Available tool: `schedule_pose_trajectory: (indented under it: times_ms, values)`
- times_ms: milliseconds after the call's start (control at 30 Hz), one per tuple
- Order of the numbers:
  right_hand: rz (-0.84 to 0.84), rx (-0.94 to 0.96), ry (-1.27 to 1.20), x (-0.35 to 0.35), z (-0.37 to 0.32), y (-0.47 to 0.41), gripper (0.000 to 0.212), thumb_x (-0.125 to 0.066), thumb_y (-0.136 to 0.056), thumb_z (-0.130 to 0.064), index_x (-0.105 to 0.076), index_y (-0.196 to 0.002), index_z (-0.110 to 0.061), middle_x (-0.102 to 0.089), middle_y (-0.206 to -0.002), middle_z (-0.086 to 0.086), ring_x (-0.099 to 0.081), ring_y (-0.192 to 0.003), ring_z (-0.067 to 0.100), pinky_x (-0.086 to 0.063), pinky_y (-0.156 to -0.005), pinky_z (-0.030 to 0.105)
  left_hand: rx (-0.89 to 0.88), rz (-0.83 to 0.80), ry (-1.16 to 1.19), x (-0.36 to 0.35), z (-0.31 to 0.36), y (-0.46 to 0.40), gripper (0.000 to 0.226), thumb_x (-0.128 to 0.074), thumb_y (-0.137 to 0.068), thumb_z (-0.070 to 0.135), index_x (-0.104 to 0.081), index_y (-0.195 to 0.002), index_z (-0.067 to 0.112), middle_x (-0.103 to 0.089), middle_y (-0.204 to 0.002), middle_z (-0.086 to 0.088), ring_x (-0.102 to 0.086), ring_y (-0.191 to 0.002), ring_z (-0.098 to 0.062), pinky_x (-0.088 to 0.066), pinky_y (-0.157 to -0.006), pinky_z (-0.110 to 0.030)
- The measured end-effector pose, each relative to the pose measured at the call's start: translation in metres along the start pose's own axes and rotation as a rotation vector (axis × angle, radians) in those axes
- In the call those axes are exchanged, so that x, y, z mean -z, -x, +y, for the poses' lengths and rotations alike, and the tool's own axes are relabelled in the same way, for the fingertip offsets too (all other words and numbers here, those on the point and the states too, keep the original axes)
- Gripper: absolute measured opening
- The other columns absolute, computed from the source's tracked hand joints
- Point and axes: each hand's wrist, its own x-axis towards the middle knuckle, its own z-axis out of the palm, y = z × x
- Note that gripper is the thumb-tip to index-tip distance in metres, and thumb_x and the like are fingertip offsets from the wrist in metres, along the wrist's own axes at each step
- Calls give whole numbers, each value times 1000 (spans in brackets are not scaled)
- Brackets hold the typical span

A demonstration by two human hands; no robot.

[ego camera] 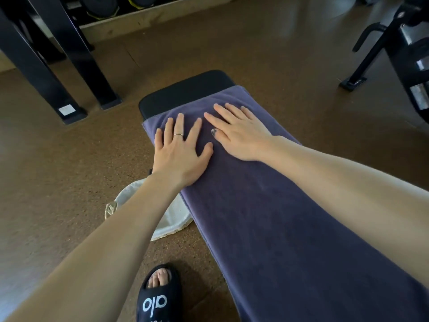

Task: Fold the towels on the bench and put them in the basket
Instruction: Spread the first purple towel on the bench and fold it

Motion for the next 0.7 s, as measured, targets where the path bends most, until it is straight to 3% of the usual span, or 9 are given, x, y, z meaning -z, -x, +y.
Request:
schedule_pose_trajectory:
  times_ms: [67, 200, 333, 467, 700]
  values:
    - [-15, -85, -13, 2, 16, -9, 56, -14, -109, -51, -9, -163, -37, -1, -172, -1, 2, -158, 21, -3, -127, 48, 28, -14, -4, 1, -1, -2, 73, -23, -98, 69, -8, -162, 38, 4, -171, -6, 7, -157, -28, 4, -126, -50]
    - [-14, -238, -112, 12, 32, -31, 56, -18, -109, -50, -10, -163, -36, -2, -172, -1, 1, -158, 22, -10, -127, 48, 47, -10, -1, 1, 2, -1, 80, -25, -91, 79, -11, -161, 42, 4, -171, -4, 8, -157, -28, 6, -125, -54]
    - [133, -318, -204, 16, 30, -44, 56, -24, -109, -49, -17, -162, -32, -9, -171, 3, -6, -157, 26, -22, -123, 46, 178, 101, 220, 5, -13, -6, 77, -40, -92, 74, -23, -159, 39, -2, -171, -5, 3, -157, -27, -2, -125, -49]
    - [-33, -325, -116, 11, 33, -56, 63, -18, -107, -56, -8, -163, -30, 0, -172, 3, -4, -158, 30, -23, -122, 50, 312, 86, 472, 0, -24, -14, 75, -43, -101, 59, -14, -163, 30, 10, -171, 6, 16, -156, -20, -5, -125, -42]
    - [-86, -348, -149, 14, 42, -67, 65, -17, -105, -60, -2, -163, -34, 3, -172, 1, -7, -157, 32, -27, -120, 54, 326, 144, 572, -13, -30, -20, 80, -50, -98, 59, -13, -163, 30, 10, -170, 13, 2, -157, -21, -16, -125, -45]
